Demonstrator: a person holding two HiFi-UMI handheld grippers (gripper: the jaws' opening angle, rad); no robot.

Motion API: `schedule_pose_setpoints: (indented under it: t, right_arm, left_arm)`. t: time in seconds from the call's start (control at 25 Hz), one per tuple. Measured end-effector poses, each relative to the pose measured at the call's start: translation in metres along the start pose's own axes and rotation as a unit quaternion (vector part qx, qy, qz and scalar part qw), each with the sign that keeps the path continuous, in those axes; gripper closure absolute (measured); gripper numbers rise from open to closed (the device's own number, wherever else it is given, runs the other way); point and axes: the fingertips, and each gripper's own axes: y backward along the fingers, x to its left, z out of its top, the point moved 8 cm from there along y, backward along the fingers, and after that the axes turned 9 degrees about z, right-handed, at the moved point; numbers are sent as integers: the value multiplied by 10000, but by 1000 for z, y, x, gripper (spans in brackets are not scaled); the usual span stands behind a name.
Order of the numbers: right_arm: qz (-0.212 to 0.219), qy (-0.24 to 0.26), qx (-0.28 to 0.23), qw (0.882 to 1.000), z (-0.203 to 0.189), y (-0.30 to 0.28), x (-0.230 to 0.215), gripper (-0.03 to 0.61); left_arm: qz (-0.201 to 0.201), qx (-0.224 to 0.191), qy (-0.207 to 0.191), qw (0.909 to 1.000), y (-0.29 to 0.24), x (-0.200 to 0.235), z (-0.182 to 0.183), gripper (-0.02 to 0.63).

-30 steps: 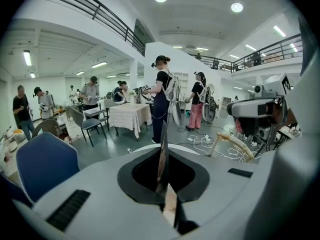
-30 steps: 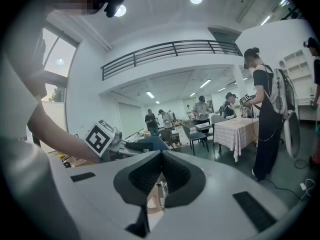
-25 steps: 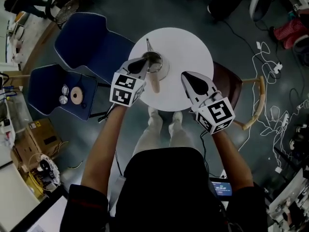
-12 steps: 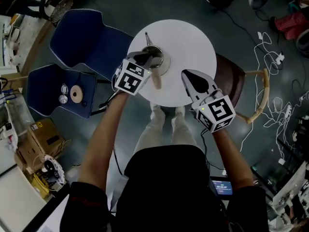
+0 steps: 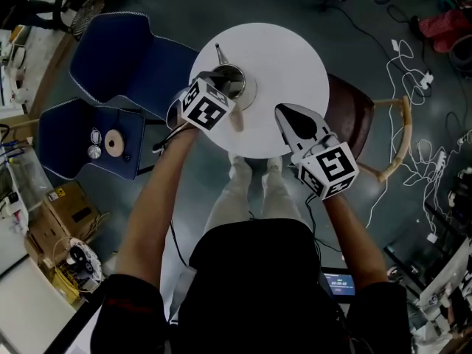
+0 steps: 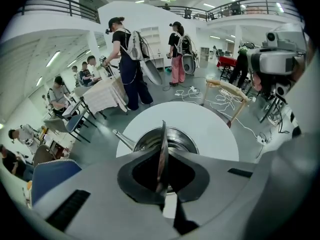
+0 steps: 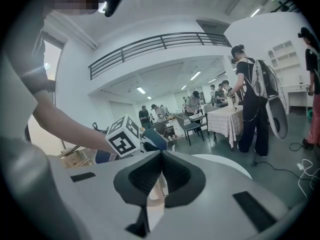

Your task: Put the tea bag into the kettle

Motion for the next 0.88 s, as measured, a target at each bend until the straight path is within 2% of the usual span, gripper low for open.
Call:
schedule_pose_setpoints:
  t: [0.32, 0.68, 0.88]
  right_arm:
    - [-34, -98, 48, 9999, -9, -1, -2, 561]
    - [-73, -183, 61, 9998, -14, -3, -11, 561]
    - [-83, -220, 82, 9997, -18, -4, -18, 561]
  left_arm:
    - [-176, 214, -573, 9980, -17, -2, 2, 600]
    - [-256, 268, -764, 9964, -29, -1, 4, 600]
    - [-307, 364, -1269, 9908, -39, -6, 10, 600]
